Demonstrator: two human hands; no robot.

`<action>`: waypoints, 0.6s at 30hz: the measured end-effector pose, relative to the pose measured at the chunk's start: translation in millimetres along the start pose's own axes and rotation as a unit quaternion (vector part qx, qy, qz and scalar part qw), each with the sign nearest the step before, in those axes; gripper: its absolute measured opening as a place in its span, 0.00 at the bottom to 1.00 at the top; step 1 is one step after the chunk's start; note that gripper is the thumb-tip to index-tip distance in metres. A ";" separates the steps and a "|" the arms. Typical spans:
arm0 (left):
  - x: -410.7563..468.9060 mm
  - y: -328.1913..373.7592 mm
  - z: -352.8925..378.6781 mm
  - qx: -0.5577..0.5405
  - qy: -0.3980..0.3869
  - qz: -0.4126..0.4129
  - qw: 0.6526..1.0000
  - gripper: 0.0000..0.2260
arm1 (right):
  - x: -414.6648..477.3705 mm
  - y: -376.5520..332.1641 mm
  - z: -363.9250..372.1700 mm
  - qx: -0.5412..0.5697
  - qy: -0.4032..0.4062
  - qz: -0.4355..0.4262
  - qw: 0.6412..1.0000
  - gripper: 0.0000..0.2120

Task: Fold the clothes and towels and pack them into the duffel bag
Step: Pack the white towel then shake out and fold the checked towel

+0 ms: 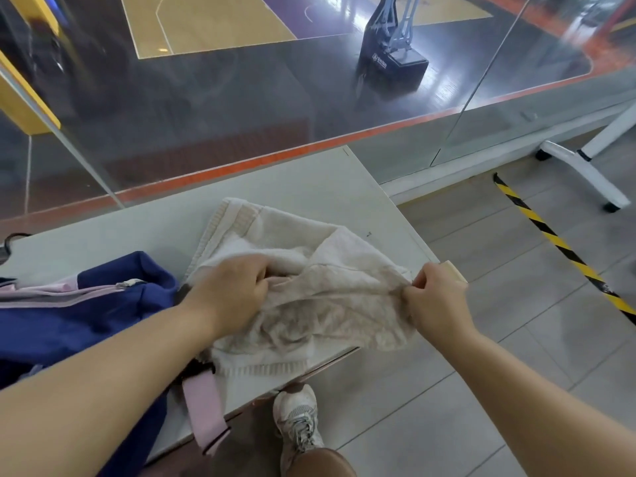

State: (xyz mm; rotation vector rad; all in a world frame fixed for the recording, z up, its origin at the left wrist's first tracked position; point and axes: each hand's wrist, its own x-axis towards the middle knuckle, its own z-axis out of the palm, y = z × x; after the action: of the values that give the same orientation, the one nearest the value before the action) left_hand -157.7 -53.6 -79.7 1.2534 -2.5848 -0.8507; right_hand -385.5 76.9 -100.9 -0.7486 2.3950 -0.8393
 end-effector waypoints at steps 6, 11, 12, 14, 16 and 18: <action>-21.3 -13.1 1.6 -0.020 -0.017 -0.034 0.999 0.10 | -5.0 -4.4 10.8 0.109 -0.019 0.049 0.993 0.10; -41.8 -9.6 -0.5 -0.020 -0.026 -0.040 0.999 0.06 | -21.2 -14.0 -0.5 0.138 -0.012 -0.013 0.990 0.12; -44.7 -7.9 -3.5 -0.007 -0.016 -0.029 0.999 0.05 | -24.9 -16.2 -4.7 0.142 -0.001 -0.030 0.989 0.14; -51.0 -1.2 -9.4 0.001 0.002 -0.005 1.000 0.05 | -31.5 -18.3 -12.4 0.133 0.025 -0.073 0.988 0.16; -55.0 4.2 -10.0 -0.007 -0.015 -0.002 1.000 0.06 | -34.5 -18.4 -18.2 0.100 0.046 -0.107 0.988 0.16; -56.2 7.4 -2.0 0.001 -0.071 -0.023 0.997 0.08 | -32.8 -18.5 -22.2 0.055 0.035 -0.109 0.992 0.16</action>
State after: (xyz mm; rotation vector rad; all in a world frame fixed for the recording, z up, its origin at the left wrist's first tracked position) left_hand -126.0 -8.1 -67.7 1.3021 -2.6746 -0.9804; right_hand -368.8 94.5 -64.4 -0.9642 2.3340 -1.0921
